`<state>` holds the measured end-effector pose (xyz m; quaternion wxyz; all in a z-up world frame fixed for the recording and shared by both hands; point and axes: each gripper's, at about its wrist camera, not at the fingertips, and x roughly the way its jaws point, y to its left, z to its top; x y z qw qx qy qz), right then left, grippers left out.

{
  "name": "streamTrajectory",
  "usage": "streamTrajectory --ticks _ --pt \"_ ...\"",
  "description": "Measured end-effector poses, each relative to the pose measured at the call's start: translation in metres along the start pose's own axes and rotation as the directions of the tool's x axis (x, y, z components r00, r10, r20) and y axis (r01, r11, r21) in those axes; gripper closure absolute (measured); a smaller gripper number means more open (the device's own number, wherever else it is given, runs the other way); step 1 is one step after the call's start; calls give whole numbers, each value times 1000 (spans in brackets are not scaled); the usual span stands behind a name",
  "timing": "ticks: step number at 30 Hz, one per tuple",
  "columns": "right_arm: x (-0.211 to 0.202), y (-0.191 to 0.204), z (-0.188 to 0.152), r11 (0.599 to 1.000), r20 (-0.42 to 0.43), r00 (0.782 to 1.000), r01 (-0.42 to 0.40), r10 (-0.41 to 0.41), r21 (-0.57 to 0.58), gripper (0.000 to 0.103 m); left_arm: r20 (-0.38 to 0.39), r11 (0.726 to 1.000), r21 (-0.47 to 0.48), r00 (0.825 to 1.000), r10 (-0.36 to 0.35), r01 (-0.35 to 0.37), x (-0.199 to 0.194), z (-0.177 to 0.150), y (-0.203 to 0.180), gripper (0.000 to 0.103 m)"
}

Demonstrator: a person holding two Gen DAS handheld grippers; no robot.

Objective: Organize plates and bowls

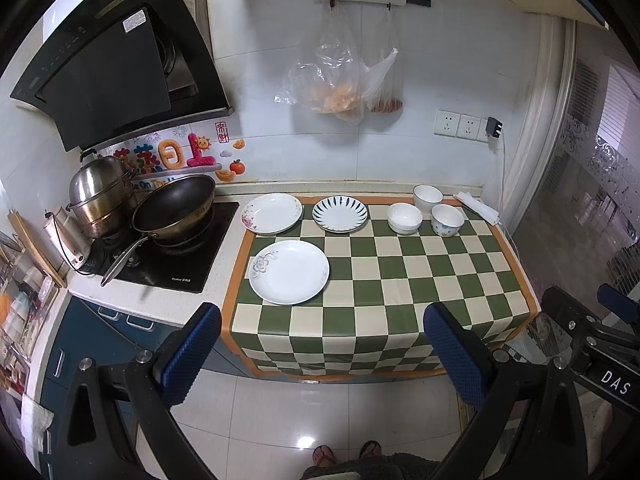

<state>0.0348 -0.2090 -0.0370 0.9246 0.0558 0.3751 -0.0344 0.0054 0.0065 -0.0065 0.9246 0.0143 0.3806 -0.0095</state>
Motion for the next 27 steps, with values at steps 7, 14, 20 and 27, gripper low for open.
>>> streamTrajectory --ticks 7,14,20,27 --pt "-4 4 0 1000 8 1000 -3 3 -3 0 9 1000 -2 1000 4 -4 0 4 1 0" --pt "-4 5 -1 1000 3 1000 -9 9 -2 0 10 1000 0 1000 3 -3 -1 4 2 0" --pt "-5 8 -1 1000 5 1000 -7 7 -8 0 13 1000 1 1000 3 -3 -2 3 4 0" --pt "-6 10 -1 1000 5 1000 -8 8 -10 0 13 1000 1 1000 2 -2 -4 4 3 0"
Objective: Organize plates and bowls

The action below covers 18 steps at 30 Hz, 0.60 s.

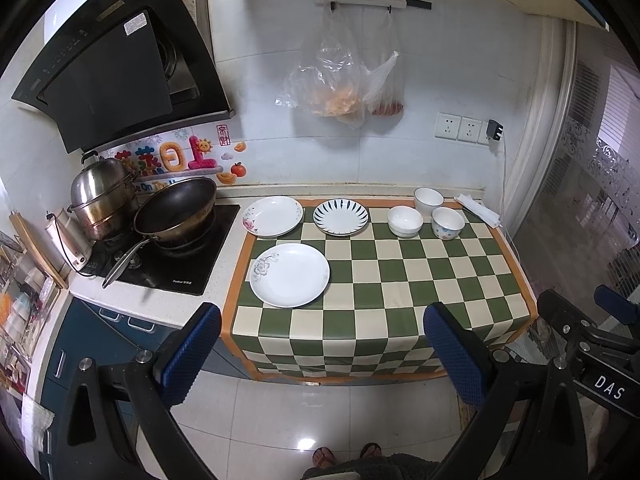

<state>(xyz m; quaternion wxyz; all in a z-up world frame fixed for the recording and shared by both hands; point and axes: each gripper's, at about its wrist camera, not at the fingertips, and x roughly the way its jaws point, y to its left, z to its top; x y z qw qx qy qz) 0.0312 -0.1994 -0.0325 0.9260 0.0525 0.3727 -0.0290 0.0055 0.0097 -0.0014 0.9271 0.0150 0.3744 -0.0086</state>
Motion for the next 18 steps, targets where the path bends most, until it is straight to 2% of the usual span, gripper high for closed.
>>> streamTrajectory --ticks 10,18 --pt "0 1 1 1000 -1 1000 -2 2 -1 0 2 1000 -3 1000 6 -6 -1 2 -1 0" --pt "11 -8 8 999 -24 999 -37 36 -5 0 -8 999 -26 999 31 -31 5 -4 -12 0"
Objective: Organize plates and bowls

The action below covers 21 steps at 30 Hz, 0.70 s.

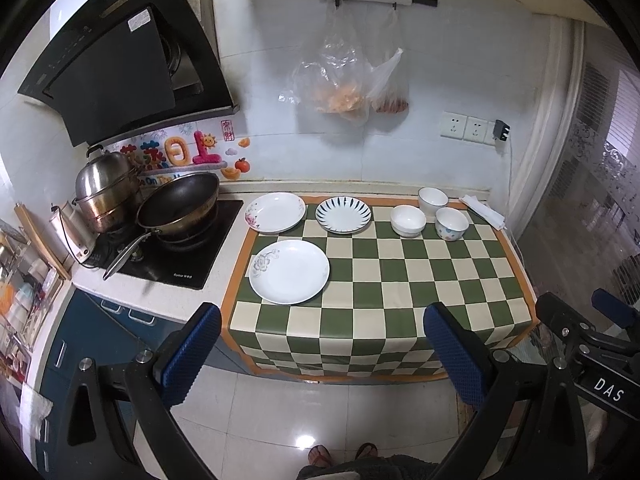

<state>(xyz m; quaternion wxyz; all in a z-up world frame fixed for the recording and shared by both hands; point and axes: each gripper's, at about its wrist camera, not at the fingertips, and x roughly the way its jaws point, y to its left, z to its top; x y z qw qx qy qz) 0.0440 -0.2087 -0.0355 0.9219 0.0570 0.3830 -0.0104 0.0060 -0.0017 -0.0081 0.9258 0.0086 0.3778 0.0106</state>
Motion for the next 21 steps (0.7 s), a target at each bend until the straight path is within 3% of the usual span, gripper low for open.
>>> streamTrajectory --ticks 5,11,14,21 --pt "30 -7 -1 996 38 996 -81 83 -42 0 2 995 -34 996 92 -92 25 -2 -3 0" --pt "109 2 0 974 -85 972 -224 221 -30 0 -52 976 -71 978 201 -204 83 -2 28 0" --pt "158 14 0 965 -163 952 -261 259 6 0 -118 972 -80 970 212 -222 127 2 52 0" --pt "304 65 -2 953 -340 893 -299 296 44 0 -259 980 -70 952 160 -184 249 13 105 0"
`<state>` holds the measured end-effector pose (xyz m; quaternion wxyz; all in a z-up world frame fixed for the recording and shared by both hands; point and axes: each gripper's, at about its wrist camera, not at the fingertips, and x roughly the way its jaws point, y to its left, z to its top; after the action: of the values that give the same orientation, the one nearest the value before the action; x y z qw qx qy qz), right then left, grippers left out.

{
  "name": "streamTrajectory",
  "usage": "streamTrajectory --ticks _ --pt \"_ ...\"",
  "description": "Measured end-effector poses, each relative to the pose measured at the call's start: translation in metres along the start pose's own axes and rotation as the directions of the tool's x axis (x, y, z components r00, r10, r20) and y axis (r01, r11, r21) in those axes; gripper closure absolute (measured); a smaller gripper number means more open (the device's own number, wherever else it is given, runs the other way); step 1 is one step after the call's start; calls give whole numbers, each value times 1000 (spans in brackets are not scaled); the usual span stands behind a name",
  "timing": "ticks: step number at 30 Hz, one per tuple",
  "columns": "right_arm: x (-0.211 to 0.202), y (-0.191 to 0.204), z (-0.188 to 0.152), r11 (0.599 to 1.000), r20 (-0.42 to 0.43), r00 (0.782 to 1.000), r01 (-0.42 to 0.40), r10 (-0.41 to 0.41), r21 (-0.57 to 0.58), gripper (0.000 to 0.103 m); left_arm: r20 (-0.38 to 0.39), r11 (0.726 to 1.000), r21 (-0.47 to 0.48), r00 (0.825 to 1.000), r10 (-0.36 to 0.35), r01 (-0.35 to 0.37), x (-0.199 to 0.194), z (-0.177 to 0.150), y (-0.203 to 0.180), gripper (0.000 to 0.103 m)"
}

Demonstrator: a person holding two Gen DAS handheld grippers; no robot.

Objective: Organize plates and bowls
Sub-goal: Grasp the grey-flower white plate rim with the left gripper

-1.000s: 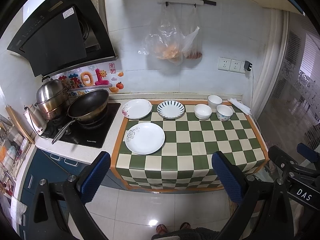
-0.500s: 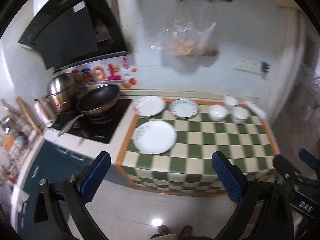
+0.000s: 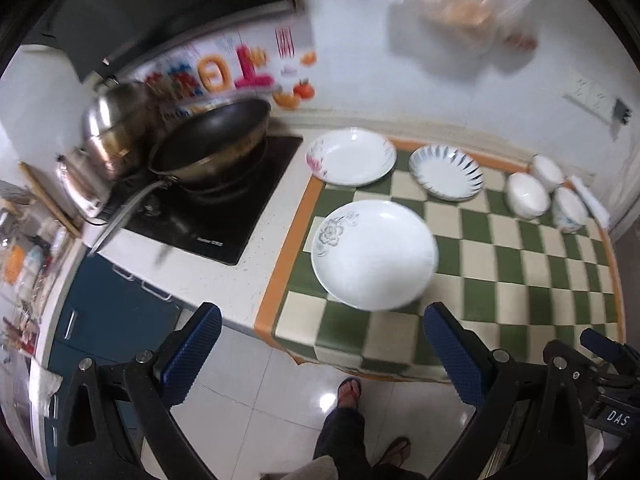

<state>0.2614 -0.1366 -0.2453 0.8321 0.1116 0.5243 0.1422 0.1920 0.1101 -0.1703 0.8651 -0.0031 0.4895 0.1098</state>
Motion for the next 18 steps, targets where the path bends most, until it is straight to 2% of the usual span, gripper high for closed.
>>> streamTrajectory --ticks 3,6,8,9,11,14,18 --pt "65 3 27 999 -73 997 -5 8 36 2 -94 999 7 995 -39 40 64 26 15 2" --pt "128 1 54 997 -131 991 -18 29 79 7 -167 997 10 983 -74 77 125 48 27 8" --pt "170 0 72 995 -157 987 -23 39 99 10 -224 995 11 970 -97 102 166 60 32 15" --pt "182 2 77 994 -167 985 -25 44 111 15 -253 994 13 962 -104 111 184 64 34 16" --pt "216 0 90 990 -193 980 -28 55 140 23 -312 988 27 940 -136 152 218 70 35 29" --pt "257 -5 105 983 -238 970 -14 58 181 32 -369 977 34 912 -181 208 254 73 33 37" --pt "300 -13 117 970 -285 955 -8 78 241 47 -421 967 49 883 -206 250 284 76 30 50"
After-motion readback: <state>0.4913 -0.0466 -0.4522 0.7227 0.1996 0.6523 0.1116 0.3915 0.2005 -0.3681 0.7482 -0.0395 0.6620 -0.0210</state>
